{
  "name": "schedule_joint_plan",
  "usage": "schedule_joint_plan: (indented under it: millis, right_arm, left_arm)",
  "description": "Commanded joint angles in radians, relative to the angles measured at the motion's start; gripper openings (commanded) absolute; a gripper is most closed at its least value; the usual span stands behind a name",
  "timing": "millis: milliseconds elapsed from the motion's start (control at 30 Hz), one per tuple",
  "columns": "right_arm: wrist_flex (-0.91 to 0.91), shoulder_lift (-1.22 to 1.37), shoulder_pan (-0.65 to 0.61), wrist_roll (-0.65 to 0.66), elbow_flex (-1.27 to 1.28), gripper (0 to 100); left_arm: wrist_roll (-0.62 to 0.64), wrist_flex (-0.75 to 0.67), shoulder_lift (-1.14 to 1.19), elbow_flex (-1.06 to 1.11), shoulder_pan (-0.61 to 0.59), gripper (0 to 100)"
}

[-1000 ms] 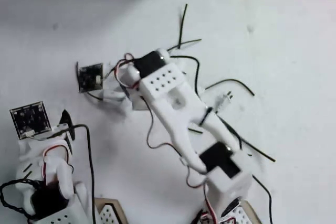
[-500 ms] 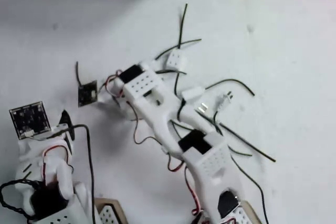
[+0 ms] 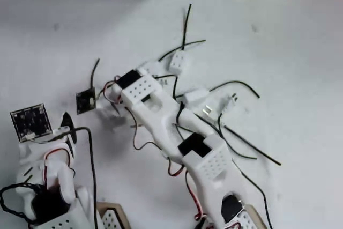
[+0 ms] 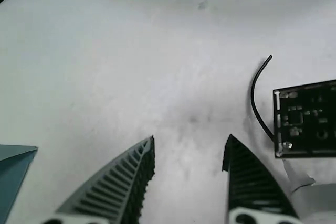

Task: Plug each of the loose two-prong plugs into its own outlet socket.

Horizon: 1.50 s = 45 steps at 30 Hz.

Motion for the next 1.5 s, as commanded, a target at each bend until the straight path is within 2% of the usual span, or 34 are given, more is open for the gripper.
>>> schedule_joint_plan:
  millis: [0,500,767,933,1100,1367,1467]
  right_arm:
    - [0.074,-0.022,0.002,-0.003,-0.101,2.2]
    - [0.335,-0.022,0.130,-0.080,-0.585,2.2]
    - [0.343,-0.010,0.341,-0.121,-0.818,2.2]
    - [0.217,0.001,0.509,-0.123,-0.816,2.2]
    - [0.041,0.125,0.636,-0.152,-0.810,2.2]
    - [-0.168,0.352,0.716,-0.157,-0.819,2.3]
    - [-0.196,0.381,0.733,-0.157,-0.819,5.1]
  left_arm:
    - [0.003,-0.008,-0.010,-0.003,-0.002,22]
    - [0.003,-0.008,-0.010,-0.003,-0.002,22]
    - [0.003,-0.020,-0.010,0.008,-0.002,22]
    - [0.003,-0.020,-0.010,0.008,-0.002,22]
    - [0.003,-0.020,-0.010,0.008,-0.002,22]
    - [0.003,-0.020,-0.010,0.008,-0.002,22]
    - [0.003,-0.021,-0.010,0.012,-0.002,22]
